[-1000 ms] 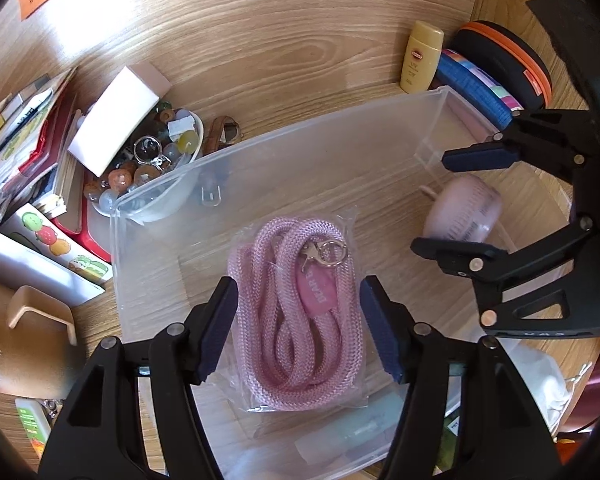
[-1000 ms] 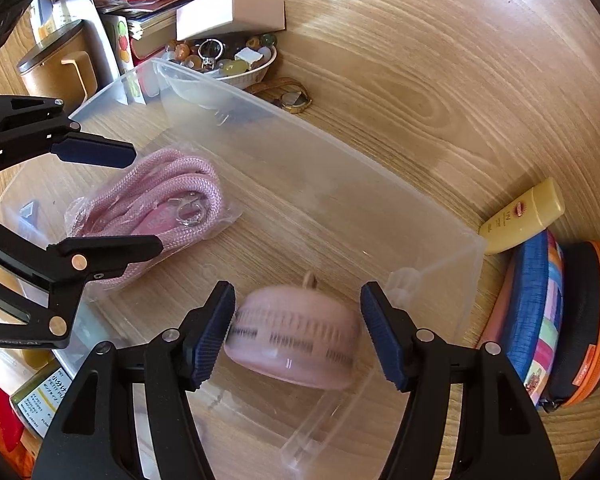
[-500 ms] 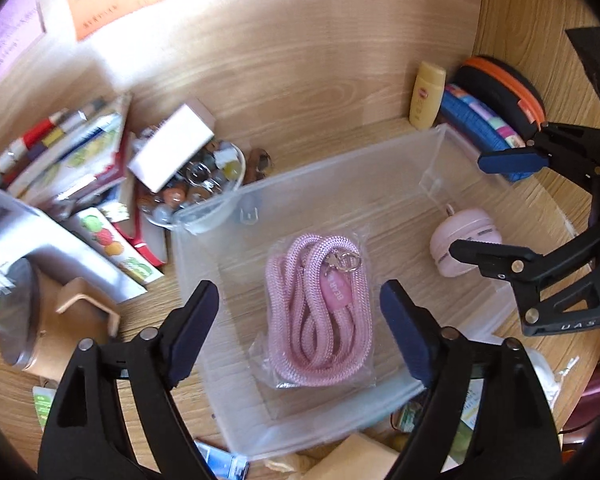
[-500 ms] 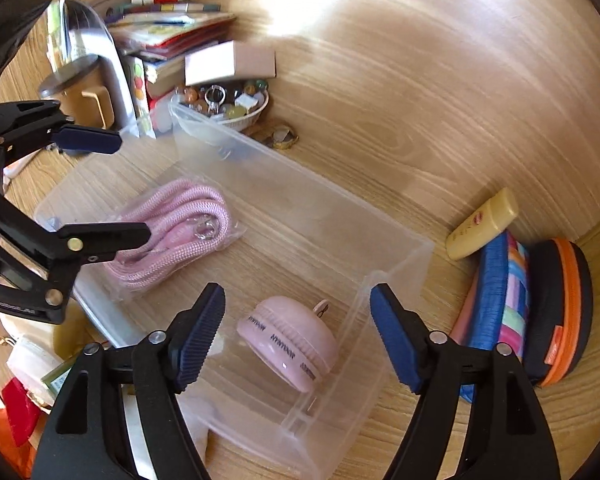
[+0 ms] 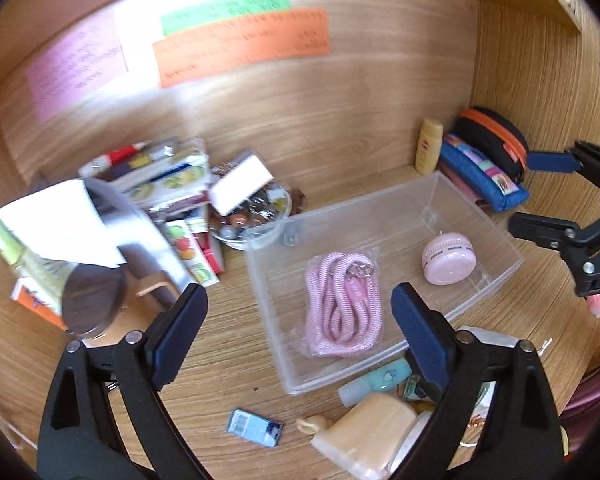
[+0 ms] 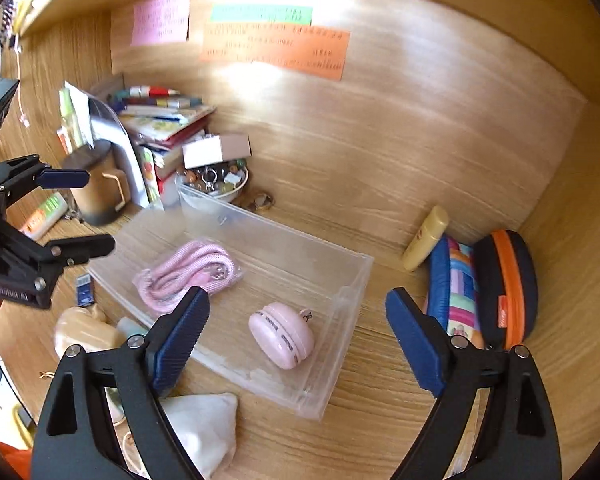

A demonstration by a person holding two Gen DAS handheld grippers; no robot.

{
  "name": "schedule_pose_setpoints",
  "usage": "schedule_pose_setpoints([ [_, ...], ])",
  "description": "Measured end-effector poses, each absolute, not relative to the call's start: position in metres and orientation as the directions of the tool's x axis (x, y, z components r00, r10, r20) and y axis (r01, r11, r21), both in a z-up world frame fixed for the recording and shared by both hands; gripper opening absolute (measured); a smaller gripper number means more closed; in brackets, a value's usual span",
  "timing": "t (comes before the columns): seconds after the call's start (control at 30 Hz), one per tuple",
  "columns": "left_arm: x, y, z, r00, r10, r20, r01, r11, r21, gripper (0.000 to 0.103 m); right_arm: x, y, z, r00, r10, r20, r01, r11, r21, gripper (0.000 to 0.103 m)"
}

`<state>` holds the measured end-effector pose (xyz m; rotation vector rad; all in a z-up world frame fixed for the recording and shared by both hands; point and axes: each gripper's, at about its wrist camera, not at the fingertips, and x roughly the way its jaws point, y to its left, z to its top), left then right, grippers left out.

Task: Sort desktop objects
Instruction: 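Withdraw both tools from the bin toward the remaining desk items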

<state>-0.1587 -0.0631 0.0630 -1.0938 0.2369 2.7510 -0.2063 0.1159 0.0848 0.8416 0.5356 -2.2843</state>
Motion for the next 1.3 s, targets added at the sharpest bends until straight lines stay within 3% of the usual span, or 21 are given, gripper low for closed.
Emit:
schedule_pose_setpoints([
  [0.43,-0.11,-0.109,0.064,-0.762,0.031,-0.647,-0.104,-0.992,0.075,0.097,-0.151,0.148,0.079,-0.638,-0.442,-0.63,0.665,-0.729,-0.161,0.093],
  [0.87,-0.081,-0.118,0.025,-0.716,-0.012,-0.698,-0.093,-0.989,0.113,0.097,-0.129,0.163,0.043,-0.575,-0.469,-0.67,0.661,-0.749,-0.043,0.093],
  [1.3,-0.087,-0.129,-0.028,-0.618,0.013,-0.786,-0.11,-0.991,0.07,0.097,-0.113,0.162,0.006,-0.516,-0.461,-0.722,0.658,-0.753,0.011,0.093],
])
